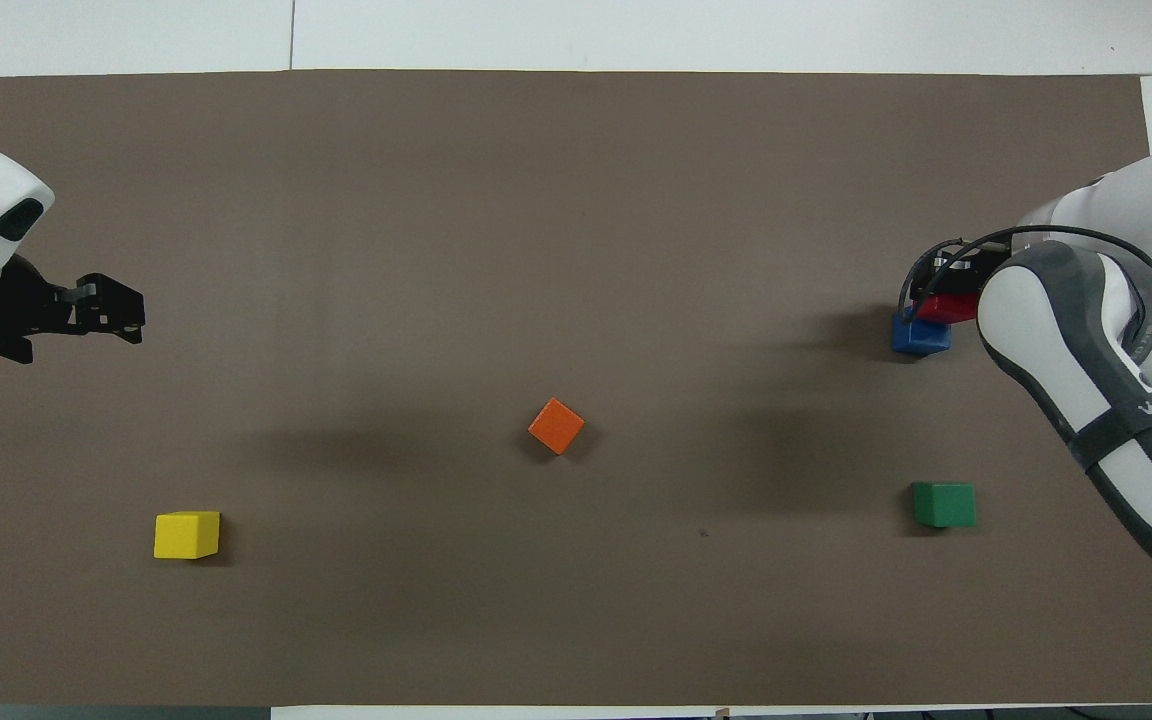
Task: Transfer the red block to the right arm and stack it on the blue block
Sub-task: 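Move the red block over the blue block with the right gripper, then lower the red block onto the blue block and open the right gripper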
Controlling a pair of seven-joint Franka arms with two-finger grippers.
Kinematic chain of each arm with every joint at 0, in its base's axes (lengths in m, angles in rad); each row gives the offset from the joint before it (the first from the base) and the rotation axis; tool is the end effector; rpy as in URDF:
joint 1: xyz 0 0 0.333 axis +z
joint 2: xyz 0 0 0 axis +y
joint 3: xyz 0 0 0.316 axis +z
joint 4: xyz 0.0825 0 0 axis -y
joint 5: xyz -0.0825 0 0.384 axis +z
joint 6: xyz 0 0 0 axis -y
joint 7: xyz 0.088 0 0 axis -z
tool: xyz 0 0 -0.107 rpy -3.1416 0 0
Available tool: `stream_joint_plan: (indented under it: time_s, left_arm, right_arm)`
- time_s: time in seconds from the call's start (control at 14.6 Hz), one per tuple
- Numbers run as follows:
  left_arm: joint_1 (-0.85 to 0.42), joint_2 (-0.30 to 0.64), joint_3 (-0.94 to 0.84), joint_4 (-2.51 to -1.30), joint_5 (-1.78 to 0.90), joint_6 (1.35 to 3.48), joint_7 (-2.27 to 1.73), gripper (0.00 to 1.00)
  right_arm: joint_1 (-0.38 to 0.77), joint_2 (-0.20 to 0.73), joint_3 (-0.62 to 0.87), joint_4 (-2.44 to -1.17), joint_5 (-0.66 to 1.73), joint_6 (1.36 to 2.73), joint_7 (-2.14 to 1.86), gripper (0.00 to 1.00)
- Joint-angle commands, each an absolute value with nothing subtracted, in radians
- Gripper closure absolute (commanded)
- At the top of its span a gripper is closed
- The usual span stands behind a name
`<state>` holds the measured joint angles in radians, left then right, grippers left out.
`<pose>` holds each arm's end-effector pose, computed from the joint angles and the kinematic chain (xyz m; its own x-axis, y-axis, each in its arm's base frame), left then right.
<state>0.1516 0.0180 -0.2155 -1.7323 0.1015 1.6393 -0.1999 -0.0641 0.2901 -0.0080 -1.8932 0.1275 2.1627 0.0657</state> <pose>0.5559 -0.0245 0.5447 0.9878 0.1276 -0.0894 0.1169 -0.9863 -0.1159 0.6158 -0.0392 0.3504 0.9779 -0.2066 -0.0308 -0.2087 -0.9729 -0.1000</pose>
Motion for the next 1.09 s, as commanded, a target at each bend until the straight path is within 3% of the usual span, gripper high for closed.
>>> stream_joint_plan:
  time_s: [0.0, 0.62, 1.03]
  left_arm:
    - [0.15, -0.014, -0.218, -1.761, 0.109, 1.628, -0.184, 0.0]
    - [0.074, -0.028, -0.075, -1.763, -0.002, 1.617, -0.176, 0.0]
    - [0.075, -0.018, -0.081, -1.738, 0.005, 1.608, -0.17, 0.0]
  right_arm:
    - [-0.078, 0.276, 0.008, -1.928, 0.104, 2.183, 0.063, 1.0]
    - [-0.077, 0.249, 0.008, -1.94, 0.104, 2.114, 0.031, 1.0]
    - [-0.08, 0.241, 0.006, -1.974, 0.104, 2.134, -0.02, 1.0]
